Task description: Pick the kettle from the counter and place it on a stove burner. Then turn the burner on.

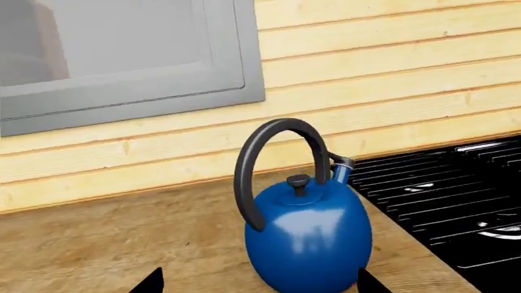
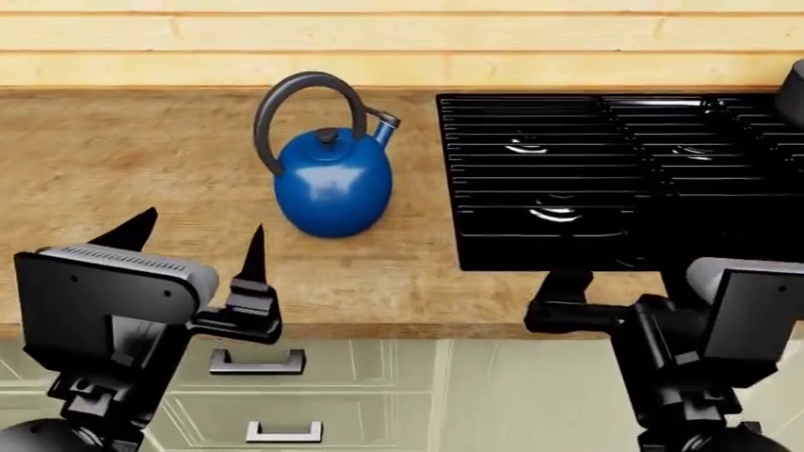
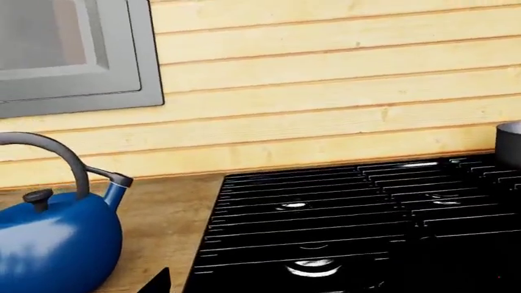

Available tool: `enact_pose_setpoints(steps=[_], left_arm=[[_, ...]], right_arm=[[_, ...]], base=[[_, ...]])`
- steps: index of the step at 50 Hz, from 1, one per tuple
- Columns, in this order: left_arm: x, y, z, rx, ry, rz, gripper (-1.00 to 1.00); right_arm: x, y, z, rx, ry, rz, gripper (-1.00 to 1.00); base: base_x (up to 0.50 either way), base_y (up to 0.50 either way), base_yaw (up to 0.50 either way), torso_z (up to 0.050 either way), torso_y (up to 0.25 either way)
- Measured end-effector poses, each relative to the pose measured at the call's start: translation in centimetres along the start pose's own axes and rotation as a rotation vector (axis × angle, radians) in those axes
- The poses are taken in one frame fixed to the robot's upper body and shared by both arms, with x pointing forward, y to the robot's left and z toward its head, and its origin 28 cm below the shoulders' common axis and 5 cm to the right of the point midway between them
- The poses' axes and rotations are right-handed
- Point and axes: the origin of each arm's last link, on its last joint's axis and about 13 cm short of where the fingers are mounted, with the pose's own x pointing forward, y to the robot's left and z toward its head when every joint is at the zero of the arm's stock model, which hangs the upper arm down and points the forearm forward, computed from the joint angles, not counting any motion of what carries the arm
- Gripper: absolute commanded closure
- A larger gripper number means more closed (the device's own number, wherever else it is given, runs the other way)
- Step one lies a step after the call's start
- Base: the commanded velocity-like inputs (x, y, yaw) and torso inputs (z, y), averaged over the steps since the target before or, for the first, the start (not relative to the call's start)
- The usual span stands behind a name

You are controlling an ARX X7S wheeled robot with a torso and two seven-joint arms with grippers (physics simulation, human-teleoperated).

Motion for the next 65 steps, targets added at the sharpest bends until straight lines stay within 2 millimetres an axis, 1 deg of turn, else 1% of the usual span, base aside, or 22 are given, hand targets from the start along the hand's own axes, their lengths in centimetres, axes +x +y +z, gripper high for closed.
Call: enact_pose_setpoints(steps=[10, 31, 44, 54, 65], left_arm=[[0.3, 0.3, 0.4, 0.032, 0.004, -0.008, -1.0], [0.6, 0.5, 0.3, 0.039, 0.017, -0.009, -1.0], [1.0, 0.7, -0.5, 0.017, 0.028, -0.021, -1.0], [2.3, 2.3, -0.7, -0.034, 0.046, -0.056, -1.0], [5.0, 4.2, -0.9, -0.104, 0.076, -0.115, -1.0]], right_arm=[[0.0, 0.3, 0.6, -0.032, -0.004, 0.02, -1.0], [0.2, 0.5, 0.8, -0.057, -0.009, 0.028, -1.0], [0.6, 0.5, 0.8, -0.058, -0.015, 0.019, -1.0], [0.6, 0.5, 1.0, -0.035, -0.017, 0.02, -1.0], [0.6, 0.7, 1.1, -0.027, -0.017, 0.03, -1.0]], base=[[0.29, 0.0, 0.0, 0.0, 0.0], [0.3, 0.0, 0.0, 0.0, 0.0], [0.07, 0.0, 0.0, 0.0, 0.0], [0.0, 0.0, 0.0, 0.0, 0.0], [0.0, 0.0, 0.0, 0.0, 0.0]])
